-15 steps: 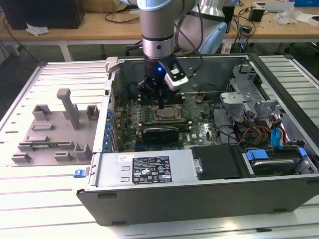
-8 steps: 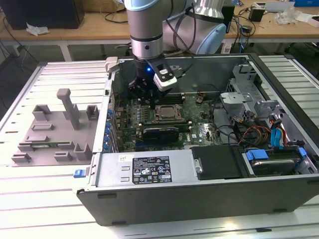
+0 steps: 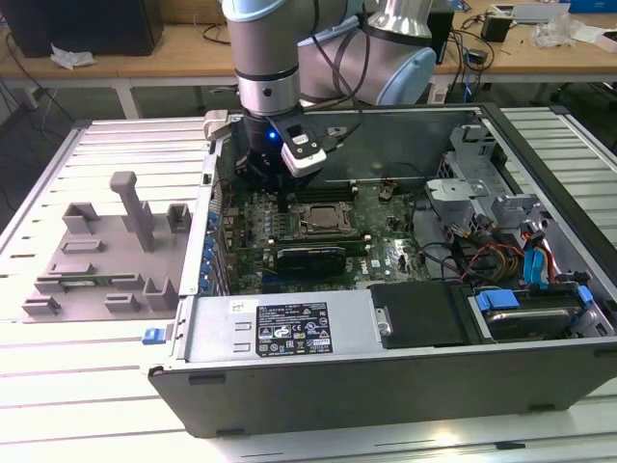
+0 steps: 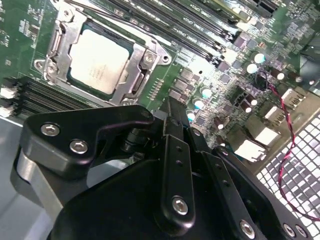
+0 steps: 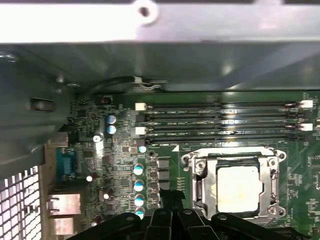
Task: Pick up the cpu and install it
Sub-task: 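Install the first cpu locking lever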
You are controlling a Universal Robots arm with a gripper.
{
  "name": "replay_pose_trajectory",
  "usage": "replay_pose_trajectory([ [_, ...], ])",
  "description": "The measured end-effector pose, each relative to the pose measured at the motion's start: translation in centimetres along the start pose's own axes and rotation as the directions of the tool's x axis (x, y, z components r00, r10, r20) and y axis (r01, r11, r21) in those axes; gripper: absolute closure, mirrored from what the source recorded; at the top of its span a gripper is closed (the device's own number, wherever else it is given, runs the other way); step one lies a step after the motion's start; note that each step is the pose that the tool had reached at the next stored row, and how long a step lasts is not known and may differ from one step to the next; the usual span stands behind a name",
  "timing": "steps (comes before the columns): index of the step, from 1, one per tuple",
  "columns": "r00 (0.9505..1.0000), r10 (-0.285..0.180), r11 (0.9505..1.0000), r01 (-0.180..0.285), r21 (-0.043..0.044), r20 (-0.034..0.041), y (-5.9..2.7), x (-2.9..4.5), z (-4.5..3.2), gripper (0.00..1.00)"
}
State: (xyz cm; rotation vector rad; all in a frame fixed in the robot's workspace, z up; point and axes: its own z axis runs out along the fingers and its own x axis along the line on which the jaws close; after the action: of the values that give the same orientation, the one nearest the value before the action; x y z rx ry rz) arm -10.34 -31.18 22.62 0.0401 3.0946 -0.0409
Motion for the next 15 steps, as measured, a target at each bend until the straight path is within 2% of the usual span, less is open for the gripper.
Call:
replay_pose_trajectory([
  [2,1.0,0.0,1.0,0.0,0.0001,0.0002,-0.01,0.02,-0.22,0.89],
  [5,1.0,0.0,1.0,0.0,0.0001,0.0021,-0.03,-0.01,-1.03,0.89],
  [9,1.0,0.0,1.0,0.0,-0.0016,0.0025,-0.04,-0.01,-1.17,0.89],
  [12,1.0,0.002,0.999,-0.002,-0.0452,0.0023,-0.04,0.27,-1.18,0.89],
  [14,1.0,0.004,0.9956,-0.004,-0.094,0.0013,-0.05,0.48,-1.24,0.89],
  [15,1.0,0.004,0.9955,-0.004,-0.0944,0.0023,-0.06,0.49,-1.41,0.89],
])
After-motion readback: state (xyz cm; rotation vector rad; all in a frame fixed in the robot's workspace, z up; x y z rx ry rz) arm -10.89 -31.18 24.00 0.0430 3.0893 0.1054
